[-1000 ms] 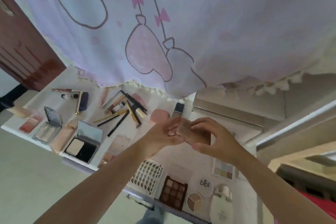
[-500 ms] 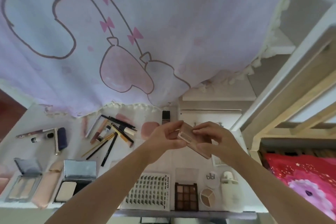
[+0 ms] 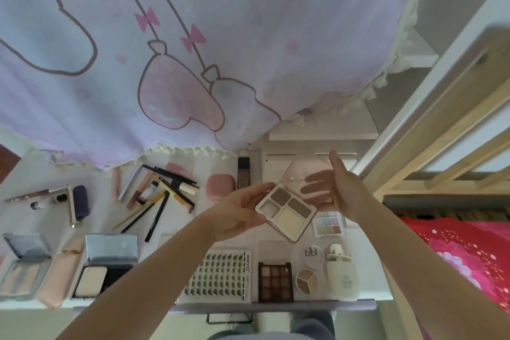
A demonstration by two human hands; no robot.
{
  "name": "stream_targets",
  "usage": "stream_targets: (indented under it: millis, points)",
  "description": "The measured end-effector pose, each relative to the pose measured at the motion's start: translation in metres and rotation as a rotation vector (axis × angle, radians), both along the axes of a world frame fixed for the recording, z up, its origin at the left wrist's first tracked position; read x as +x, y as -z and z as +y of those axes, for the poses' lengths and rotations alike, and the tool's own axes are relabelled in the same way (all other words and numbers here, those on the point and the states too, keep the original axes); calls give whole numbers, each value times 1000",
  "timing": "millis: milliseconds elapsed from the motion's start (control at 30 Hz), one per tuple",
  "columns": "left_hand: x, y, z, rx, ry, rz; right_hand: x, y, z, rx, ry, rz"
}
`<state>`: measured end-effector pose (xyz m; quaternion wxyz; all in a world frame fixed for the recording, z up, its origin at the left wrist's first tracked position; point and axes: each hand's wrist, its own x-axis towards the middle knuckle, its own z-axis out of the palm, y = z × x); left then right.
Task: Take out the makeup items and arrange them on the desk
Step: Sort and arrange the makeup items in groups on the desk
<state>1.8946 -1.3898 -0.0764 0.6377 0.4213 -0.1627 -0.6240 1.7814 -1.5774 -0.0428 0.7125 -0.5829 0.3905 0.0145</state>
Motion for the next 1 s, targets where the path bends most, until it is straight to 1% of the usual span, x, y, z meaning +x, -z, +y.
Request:
stream_targets:
  millis: [100, 167, 267, 300, 333, 433, 467, 533, 667, 733, 867, 1000]
  points:
    - [-1, 9, 0, -18, -67, 74, 6, 9, -3, -23, 42, 86]
    - [-2, 15, -1, -21, -115, 115, 9, 17, -2, 11, 90, 44]
    - [-3, 25, 0, 20, -208, 131, 9, 28, 3, 50, 173, -91]
    - [-4, 28, 0, 53, -210, 86, 8, 33, 5, 35, 178, -128]
    - [-6, 31, 0, 107, -188, -16, 7, 37, 8, 10, 173, -152]
    - [-8, 41, -7, 330, -31, -527, 5, 53, 11, -195, 72, -99]
    - [-8, 44, -12, 385, 7, -640, 8, 57, 11, -260, 49, -82]
    - [-5, 49, -23, 471, 47, -769, 16, 65, 8, -352, 35, -50]
    - [0, 62, -42, 592, 121, -926, 29, 85, 2, -491, 49, 45]
    - [1, 68, -50, 651, 190, -980, 29, 96, 0, -546, 21, 96]
    - [-2, 80, -59, 730, 318, -975, 26, 116, -2, -677, -126, 212]
    - [-12, 89, -67, 738, 376, -981, 21, 125, -7, -731, -177, 276]
